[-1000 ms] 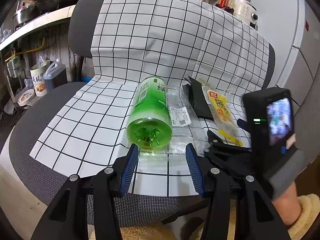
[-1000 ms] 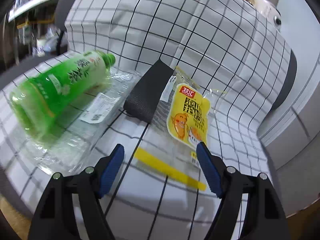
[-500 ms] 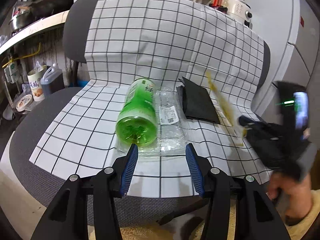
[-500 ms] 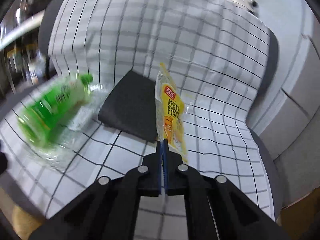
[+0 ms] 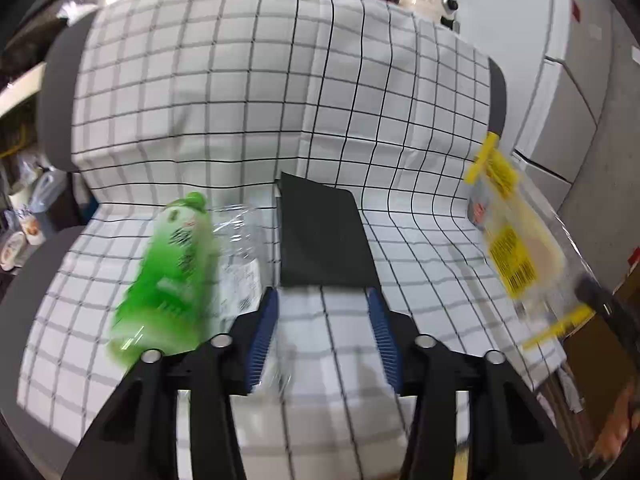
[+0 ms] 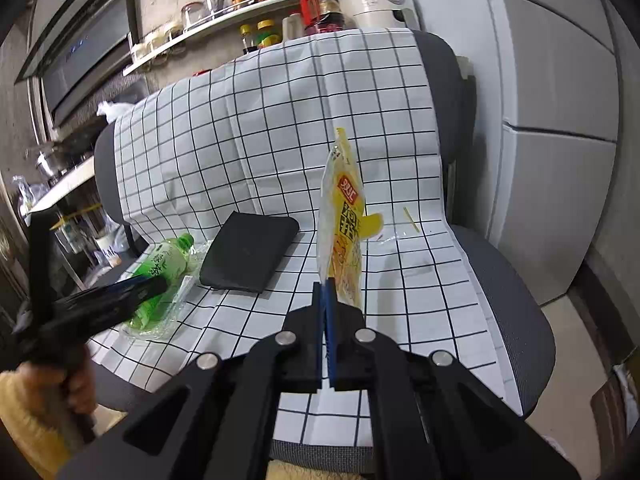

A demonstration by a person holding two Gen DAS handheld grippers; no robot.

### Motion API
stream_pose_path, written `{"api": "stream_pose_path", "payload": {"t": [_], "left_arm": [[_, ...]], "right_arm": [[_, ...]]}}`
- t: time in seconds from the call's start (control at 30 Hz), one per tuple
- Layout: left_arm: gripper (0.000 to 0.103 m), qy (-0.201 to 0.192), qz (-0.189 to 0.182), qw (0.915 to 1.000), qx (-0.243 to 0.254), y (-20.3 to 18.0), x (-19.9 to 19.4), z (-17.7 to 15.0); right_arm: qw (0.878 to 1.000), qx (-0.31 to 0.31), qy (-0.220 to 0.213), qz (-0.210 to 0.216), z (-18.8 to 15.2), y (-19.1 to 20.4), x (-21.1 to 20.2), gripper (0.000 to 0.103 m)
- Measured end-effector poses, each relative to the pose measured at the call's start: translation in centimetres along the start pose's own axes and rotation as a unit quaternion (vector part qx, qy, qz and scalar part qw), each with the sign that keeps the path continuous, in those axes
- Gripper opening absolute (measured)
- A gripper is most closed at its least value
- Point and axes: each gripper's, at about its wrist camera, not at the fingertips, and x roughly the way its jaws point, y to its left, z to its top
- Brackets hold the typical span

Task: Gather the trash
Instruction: 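Grasp the yellow snack packet with the right gripper while the left grasps the black pouch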

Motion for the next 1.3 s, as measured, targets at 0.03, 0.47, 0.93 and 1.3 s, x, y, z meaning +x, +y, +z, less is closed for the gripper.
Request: {"api": "stream_pose_path", "payload": {"t": [0.03, 0.47, 0.93, 1.3], "left_arm": [[0.043, 0.007, -0.003, 0.9999, -0.009, 0.2, 1.1, 0.7], [0.034, 0.063, 0.050, 0.9960, -0.038, 1.6, 10.2, 3.9], [0.000, 0.083, -0.035, 0.9954, 0.032, -2.6, 8.6, 2.2], [0.002, 0.092, -0.100, 0.9882, 0.071, -6.9, 1.6, -3.4]], "right_arm": [[1.000, 0.001, 0.000, 0.000, 0.0, -0.3, -0.1, 0.002], [1.000, 0.010, -0.002, 0.005, -0.1, -2.8, 0.9, 0.002], [1.000, 0.023, 0.003, 0.012, -0.5, -2.7, 0.2, 0.002], [1.000, 0.015, -0.009, 0.011, -1.3, -1.8, -3.4, 0.002]]}}
